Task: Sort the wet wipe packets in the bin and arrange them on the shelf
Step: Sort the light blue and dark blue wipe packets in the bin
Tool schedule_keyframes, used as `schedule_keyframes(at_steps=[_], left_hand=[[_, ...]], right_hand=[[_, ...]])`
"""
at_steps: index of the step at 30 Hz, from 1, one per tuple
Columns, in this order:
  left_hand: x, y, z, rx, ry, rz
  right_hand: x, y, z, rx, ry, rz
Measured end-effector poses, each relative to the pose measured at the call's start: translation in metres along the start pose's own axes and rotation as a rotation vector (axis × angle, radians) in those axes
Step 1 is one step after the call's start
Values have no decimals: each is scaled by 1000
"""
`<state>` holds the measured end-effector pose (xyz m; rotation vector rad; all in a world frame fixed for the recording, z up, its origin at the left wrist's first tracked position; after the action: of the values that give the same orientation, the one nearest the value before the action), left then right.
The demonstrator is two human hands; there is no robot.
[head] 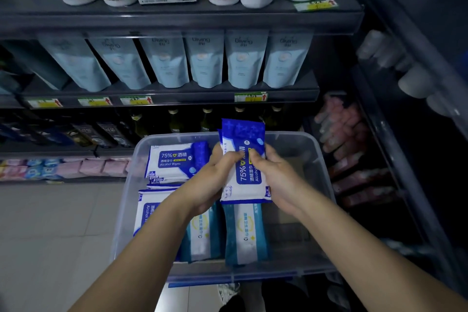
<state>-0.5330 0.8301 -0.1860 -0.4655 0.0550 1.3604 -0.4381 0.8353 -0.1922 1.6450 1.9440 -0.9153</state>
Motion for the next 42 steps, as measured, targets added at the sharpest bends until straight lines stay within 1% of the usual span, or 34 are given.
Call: schedule_keyframes(at_steps=[4,7,11,15,17,19,21,23,25,28,30,32,34,37,39,42], left_hand=[[3,-3,7,154,19,-51],[5,-5,15,230,2,-73],[0,18,29,213,-35,-1],[-18,46,40,281,-34,11],[-24,67,50,303,-97,103],[-31,94,58,331,-150,237],[-42,125,61,438,-186,348],[-54,151,59,546,-206,419],[-65,166,52,587,-196,459],[-76,161,39,482,-189,479],[-77,145,22,353,-132,445],[-73,127,4,180,-84,411],[-65,122,-4,96,-92,423],[-55,135,1,85,-114,453],[-49,142,14,146,-114,398],[-42,144,38,219,-135,338]], right_hand=[[-5,11,0,86,-4,-2],[-7,20,-3,97,5,26],[-7,31,-9,160,21,51],[-3,26,-8,175,38,67],[0,14,-8,179,33,50],[5,3,-8,183,10,36],[12,-6,-6,176,-22,37],[20,-14,-2,179,-57,42],[28,-22,5,212,-104,54],[36,-41,19,300,-179,37],[38,-58,29,340,-217,-5],[37,-76,37,336,-231,-59],[36,-88,41,309,-230,-109],[37,-91,37,244,-232,-160],[37,-88,29,200,-239,-185],[38,-84,10,216,-197,-246]])
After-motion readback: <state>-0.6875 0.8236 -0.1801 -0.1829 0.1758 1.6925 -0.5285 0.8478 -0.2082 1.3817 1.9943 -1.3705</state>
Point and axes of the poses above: each hand's wrist, its own x-axis towards the middle knuckle, its own y-axis out of the back of the hand, z = x × y, the point moved 9 cm from there along x, towards the middle knuckle, and after that the axes turned 12 degrees about -y, right-handed, at the moved point
